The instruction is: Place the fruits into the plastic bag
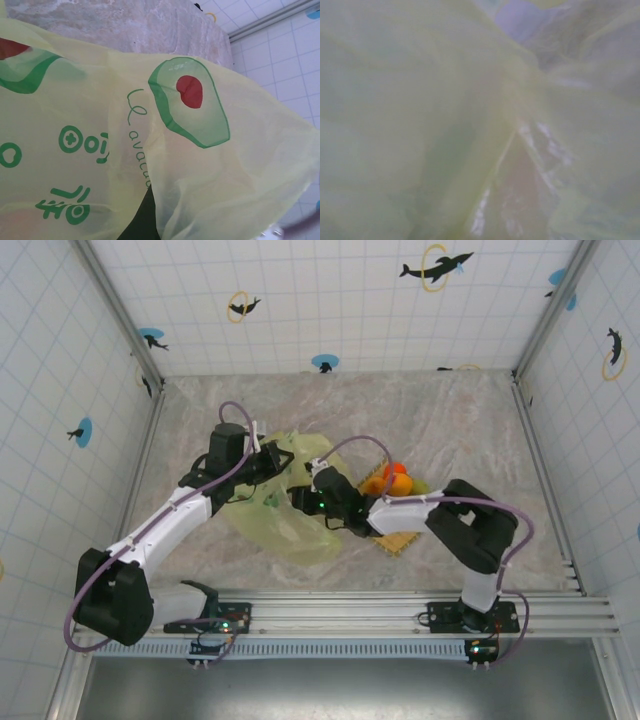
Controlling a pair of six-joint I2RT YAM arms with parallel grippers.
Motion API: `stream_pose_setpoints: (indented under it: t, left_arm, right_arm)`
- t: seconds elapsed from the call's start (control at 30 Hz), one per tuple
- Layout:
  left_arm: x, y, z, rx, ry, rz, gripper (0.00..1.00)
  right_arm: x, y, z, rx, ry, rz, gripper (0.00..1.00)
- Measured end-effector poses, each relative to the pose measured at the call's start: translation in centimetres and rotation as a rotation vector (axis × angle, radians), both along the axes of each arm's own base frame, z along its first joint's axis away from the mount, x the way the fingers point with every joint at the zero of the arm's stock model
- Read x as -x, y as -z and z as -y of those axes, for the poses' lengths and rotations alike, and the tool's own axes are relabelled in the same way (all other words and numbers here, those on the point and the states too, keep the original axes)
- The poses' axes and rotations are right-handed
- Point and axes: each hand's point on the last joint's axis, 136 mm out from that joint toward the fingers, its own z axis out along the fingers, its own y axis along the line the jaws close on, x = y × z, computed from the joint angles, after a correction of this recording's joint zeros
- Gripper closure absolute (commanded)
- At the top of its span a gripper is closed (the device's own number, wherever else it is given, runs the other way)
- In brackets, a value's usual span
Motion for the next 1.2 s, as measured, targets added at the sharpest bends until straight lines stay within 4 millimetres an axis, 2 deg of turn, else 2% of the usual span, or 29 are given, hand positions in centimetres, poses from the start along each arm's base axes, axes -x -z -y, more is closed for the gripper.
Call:
stream_pose_setpoints:
  t: [0.2,0.47,0.67,0.8,0.87,0.97,1.1,1.2]
  left_arm:
    - [-0.3,0.3,-0.5,-0.022,-0.028,0.003,1.00]
    - [-0.4,0.9,-1.0,-0.050,-0.055,-0.014,1.00]
    - [-0.5,1.4,-1.5,-0.086,-0.070,-0.012,1.00]
    - [-0.7,1.5,-1.8,-0.100,-0.083,-0.004,1.00]
    - [-0.7,1.5,-1.8,-0.101,-0.085,-0.004,1.00]
    - [-0.7,1.5,-1.8,-0.102,-0.085,-0.004,1.00]
    - [-0.7,1.6,-1.8,-0.103,-0.085,-0.007,1.00]
    - [-0.5,1.9,-2.0,-0.113,-0.086,-0.020,1.00]
  right_arm:
    - [1.9,-3.2,3.0,0.021,-0.059,0.098,0.29]
    - [3.9,-5.4,7.2,0.022,-0.138,0.183,0.22]
    - [4.8,-7.5,9.5,0.038,-0.181,0.237,0.21]
    - [5.2,-8.4,12.4,0.040,-0.145,0.261,0.20]
    - [4.8,-8.1,14.0,0.067,-0.089,0.251,0.21]
    - [3.6,-6.5,16.1,0.139,0.014,0.203,0.21]
    - [2.9,-2.6,18.1,0.274,0.110,0.100,0.21]
    - [2.8,0.1,18.7,0.357,0.135,0.022,0.22]
